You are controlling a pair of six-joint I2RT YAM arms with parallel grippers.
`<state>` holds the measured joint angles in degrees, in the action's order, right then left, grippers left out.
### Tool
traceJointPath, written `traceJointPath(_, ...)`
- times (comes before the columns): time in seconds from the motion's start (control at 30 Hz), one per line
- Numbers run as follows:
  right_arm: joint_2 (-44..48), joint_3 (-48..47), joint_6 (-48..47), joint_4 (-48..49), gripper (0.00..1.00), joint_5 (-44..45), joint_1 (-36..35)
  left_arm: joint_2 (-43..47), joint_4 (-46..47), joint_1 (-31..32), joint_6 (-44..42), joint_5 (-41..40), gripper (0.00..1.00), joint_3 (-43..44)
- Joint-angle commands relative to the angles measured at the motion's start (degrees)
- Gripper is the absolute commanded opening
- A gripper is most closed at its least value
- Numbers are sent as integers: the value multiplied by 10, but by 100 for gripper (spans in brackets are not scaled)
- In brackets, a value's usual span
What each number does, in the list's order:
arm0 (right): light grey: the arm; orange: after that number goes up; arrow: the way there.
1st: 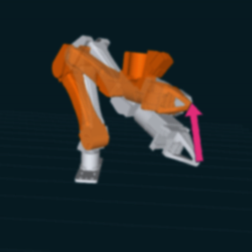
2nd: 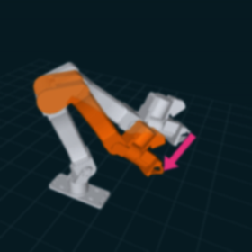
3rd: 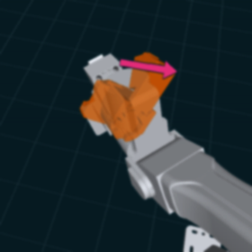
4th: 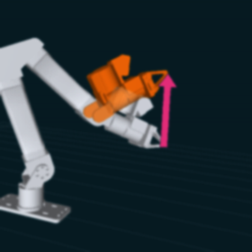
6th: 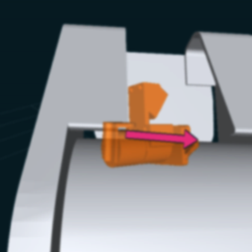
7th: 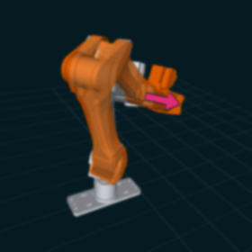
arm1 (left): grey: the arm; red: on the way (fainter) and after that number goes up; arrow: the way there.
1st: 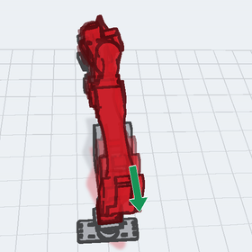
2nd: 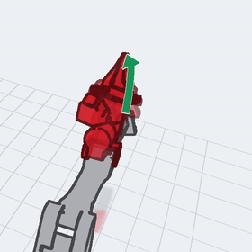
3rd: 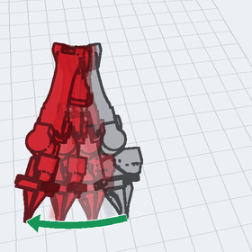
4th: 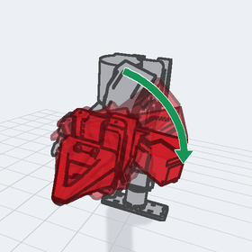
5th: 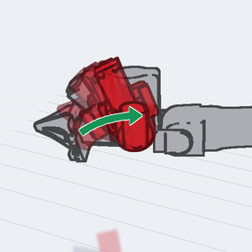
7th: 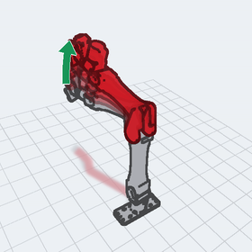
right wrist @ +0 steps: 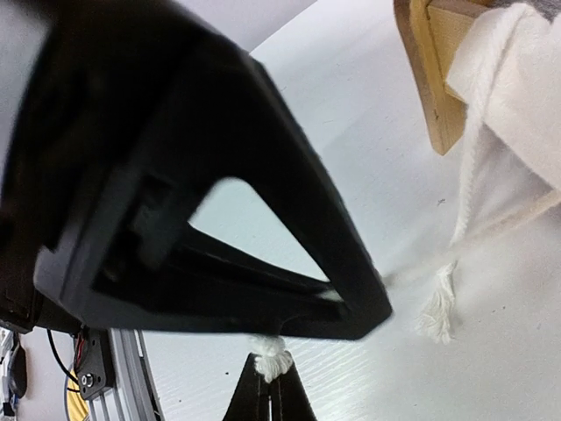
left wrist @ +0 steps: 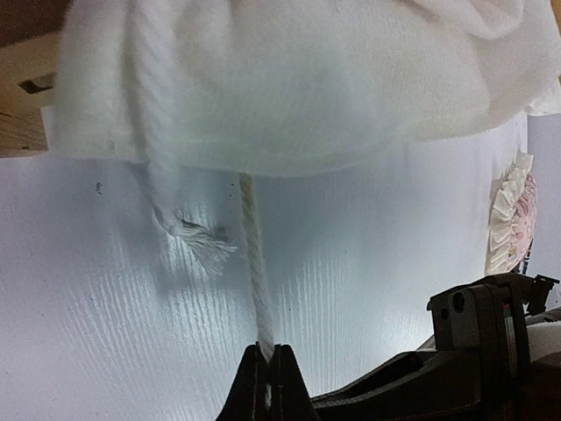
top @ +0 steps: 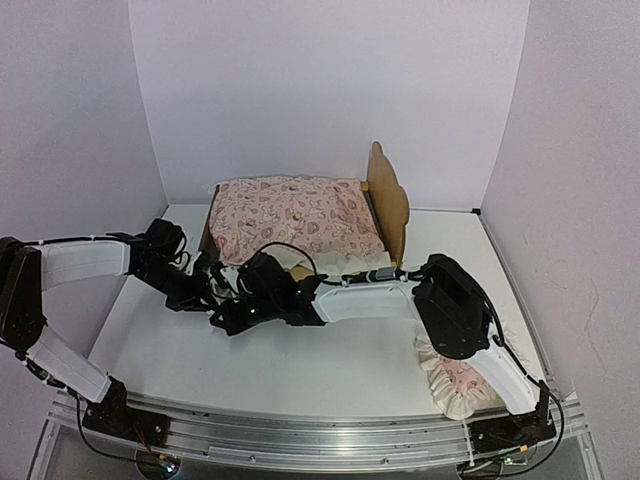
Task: Set up the pet bed
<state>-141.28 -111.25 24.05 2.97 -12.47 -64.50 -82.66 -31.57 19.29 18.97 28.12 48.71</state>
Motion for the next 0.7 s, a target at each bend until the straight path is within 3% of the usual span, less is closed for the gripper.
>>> traceJointPath(0.0,2,8,4,16,0,21,8,12,-40,-25,-21,-22,0,34)
traceJointPath(0.13,1,14,0,17,2,28,9,5,-49,-33,-21,-34,0,43)
traceJointPath(0.2,2,19,2,17,13,38,10,-2,-50,-36,-25,-43,0,48)
traceJointPath(0.37,8,35,-8,14,28,115,11,-36,-47,-39,-79,-75,0,75)
traceJointPath(0.5,-8,31,-32,13,37,179,10,-81,-46,-39,-205,-66,0,101)
traceJointPath(0.67,-45,-6,-77,14,41,177,6,-106,-53,-38,-397,-82,0,120)
